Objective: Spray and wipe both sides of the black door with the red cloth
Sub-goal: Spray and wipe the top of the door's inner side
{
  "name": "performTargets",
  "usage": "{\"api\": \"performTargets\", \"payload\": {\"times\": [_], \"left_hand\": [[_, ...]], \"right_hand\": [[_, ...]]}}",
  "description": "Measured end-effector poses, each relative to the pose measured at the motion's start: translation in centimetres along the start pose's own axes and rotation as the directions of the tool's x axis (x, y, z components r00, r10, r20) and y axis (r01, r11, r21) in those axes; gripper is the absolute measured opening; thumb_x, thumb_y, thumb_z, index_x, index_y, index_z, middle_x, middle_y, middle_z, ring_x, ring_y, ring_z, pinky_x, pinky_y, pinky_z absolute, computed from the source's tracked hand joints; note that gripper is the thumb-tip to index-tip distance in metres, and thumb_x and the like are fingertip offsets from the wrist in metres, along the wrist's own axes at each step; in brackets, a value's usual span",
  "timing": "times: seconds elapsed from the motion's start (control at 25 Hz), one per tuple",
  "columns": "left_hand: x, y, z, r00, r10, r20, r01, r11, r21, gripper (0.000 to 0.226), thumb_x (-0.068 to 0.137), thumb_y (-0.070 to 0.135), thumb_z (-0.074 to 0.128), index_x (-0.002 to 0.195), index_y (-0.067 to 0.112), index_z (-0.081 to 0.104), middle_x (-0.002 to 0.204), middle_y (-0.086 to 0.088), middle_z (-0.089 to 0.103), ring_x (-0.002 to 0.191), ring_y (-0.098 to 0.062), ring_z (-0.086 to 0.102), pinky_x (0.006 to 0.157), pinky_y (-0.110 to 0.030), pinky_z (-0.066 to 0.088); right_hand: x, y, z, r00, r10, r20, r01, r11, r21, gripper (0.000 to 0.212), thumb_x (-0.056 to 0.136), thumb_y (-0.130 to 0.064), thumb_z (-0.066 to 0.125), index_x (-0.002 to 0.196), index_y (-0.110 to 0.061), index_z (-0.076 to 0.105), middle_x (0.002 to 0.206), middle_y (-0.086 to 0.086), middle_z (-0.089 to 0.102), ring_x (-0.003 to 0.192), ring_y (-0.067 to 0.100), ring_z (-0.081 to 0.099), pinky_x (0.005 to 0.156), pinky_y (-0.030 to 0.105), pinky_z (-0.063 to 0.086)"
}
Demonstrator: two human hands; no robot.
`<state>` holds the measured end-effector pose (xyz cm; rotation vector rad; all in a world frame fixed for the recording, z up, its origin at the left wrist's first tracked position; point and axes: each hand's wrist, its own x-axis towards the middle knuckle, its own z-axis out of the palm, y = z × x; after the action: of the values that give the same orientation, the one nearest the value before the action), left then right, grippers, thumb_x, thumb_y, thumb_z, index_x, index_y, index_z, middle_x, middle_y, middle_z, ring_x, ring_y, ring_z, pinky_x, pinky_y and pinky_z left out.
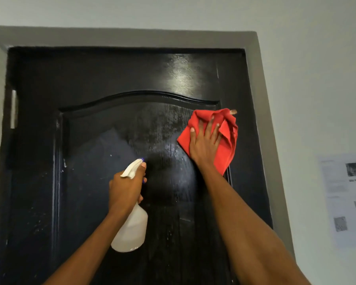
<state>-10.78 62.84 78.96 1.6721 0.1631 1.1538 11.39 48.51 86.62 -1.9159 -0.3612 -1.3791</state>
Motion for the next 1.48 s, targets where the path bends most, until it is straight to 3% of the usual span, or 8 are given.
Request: {"api": "performTargets", "payload": {"times": [0.2, 0.56, 0.8, 0.96, 1.2, 1.24, 1.32, 1.48], "left_hand": [[3.1, 1.2, -2.7, 0.991, 0.071, -0.113, -0.068, 0.997, 0.035, 0.038, 0.095, 0.050, 0.062, 0.079, 0.017, 0.071, 0.078, -0.003, 0.074, 0.053, -0.022, 0.063, 0.045, -0.027, 0.048], [6.2, -1.4, -11.4, 0.942, 0.063, -0.330, -0.046, 0.997, 0.059, 0.033, 0.094, 0.050, 0.063, 0.091, 0.017, 0.069, 0.081, -0.004, 0.073, 0.065, -0.026, 0.069, 0.048, -0.029, 0.050], [6.4, -4.0, -17.7, 0.891, 0.068, -0.449, -0.009, 0.991, 0.133, 0.043, 0.094, 0.053, 0.061, 0.078, 0.015, 0.072, 0.071, -0.005, 0.071, 0.057, -0.026, 0.068, 0.049, -0.031, 0.053], [5.3, -5.9, -20.6, 0.884, 0.040, -0.465, 0.034, 0.988, 0.151, 0.046, 0.093, 0.056, 0.061, 0.081, 0.013, 0.074, 0.074, -0.007, 0.073, 0.055, -0.026, 0.068, 0.047, -0.029, 0.053], [2.9, -5.8, -19.5, 0.907, 0.066, -0.415, 0.036, 0.972, 0.233, 0.052, 0.086, 0.067, 0.059, 0.080, 0.017, 0.072, 0.067, -0.007, 0.071, 0.053, -0.026, 0.069, 0.058, -0.042, 0.062], [2.7, -5.5, -19.2, 0.914, 0.061, -0.400, 0.032, 0.974, 0.223, 0.051, 0.089, 0.063, 0.060, 0.080, 0.014, 0.073, 0.067, -0.008, 0.072, 0.051, -0.025, 0.068, 0.055, -0.039, 0.061], [2.9, -5.7, -19.0, 0.929, 0.033, -0.368, 0.039, 0.982, 0.187, 0.047, 0.094, 0.055, 0.061, 0.083, 0.011, 0.074, 0.072, -0.007, 0.073, 0.051, -0.022, 0.066, 0.048, -0.031, 0.056], [3.8, -6.2, -19.0, 0.935, 0.003, -0.354, 0.065, 0.982, 0.180, 0.047, 0.095, 0.053, 0.057, 0.103, 0.010, 0.071, 0.084, -0.004, 0.073, 0.063, -0.021, 0.068, 0.048, -0.023, 0.051]], "right_hand": [[4.9, -5.7, 1.0, 0.980, -0.194, -0.048, 0.191, 0.979, -0.065, 0.058, 0.105, -0.055, 0.021, 0.160, -0.036, 0.030, 0.168, -0.001, 0.027, 0.156, 0.040, 0.011, 0.125, 0.058, 0.002], [2.6, -22.0, 7.1, 0.787, -0.615, 0.053, 0.617, 0.784, -0.072, 0.054, 0.102, -0.051, 0.030, 0.150, -0.033, 0.050, 0.157, 0.000, 0.048, 0.147, 0.045, 0.034, 0.122, 0.060, 0.013], [-4.9, -31.1, 11.9, 0.549, -0.814, 0.189, 0.834, 0.549, -0.061, 0.061, 0.100, -0.050, 0.020, 0.151, -0.034, 0.049, 0.159, -0.002, 0.045, 0.140, 0.036, 0.046, 0.116, 0.055, 0.027], [-11.1, -30.1, 14.0, 0.453, -0.862, 0.226, 0.880, 0.473, 0.042, 0.062, 0.098, -0.044, 0.024, 0.153, -0.025, 0.047, 0.159, 0.002, 0.045, 0.140, 0.030, 0.047, 0.110, 0.052, 0.037], [-18.0, -20.5, 14.3, 0.026, -0.963, 0.269, 0.966, 0.094, 0.240, 0.049, 0.104, -0.039, 0.035, 0.150, -0.030, 0.050, 0.153, -0.001, 0.052, 0.132, 0.028, 0.057, 0.101, 0.050, 0.050], [-16.2, -20.0, 13.9, 0.072, -0.974, 0.214, 0.966, 0.121, 0.229, 0.049, 0.103, -0.037, 0.038, 0.150, -0.031, 0.051, 0.154, -0.001, 0.051, 0.127, 0.029, 0.061, 0.096, 0.049, 0.054], [-10.6, -20.0, 12.5, 0.303, -0.949, 0.088, 0.935, 0.314, 0.165, 0.051, 0.102, -0.039, 0.039, 0.152, -0.033, 0.046, 0.160, -0.002, 0.040, 0.124, 0.030, 0.064, 0.091, 0.051, 0.056], [-2.5, -19.9, 8.7, 0.774, -0.626, -0.089, 0.627, 0.779, -0.028, 0.054, 0.104, -0.051, 0.037, 0.156, -0.036, 0.038, 0.167, 0.001, 0.030, 0.144, 0.036, 0.041, 0.116, 0.058, 0.028]]}}
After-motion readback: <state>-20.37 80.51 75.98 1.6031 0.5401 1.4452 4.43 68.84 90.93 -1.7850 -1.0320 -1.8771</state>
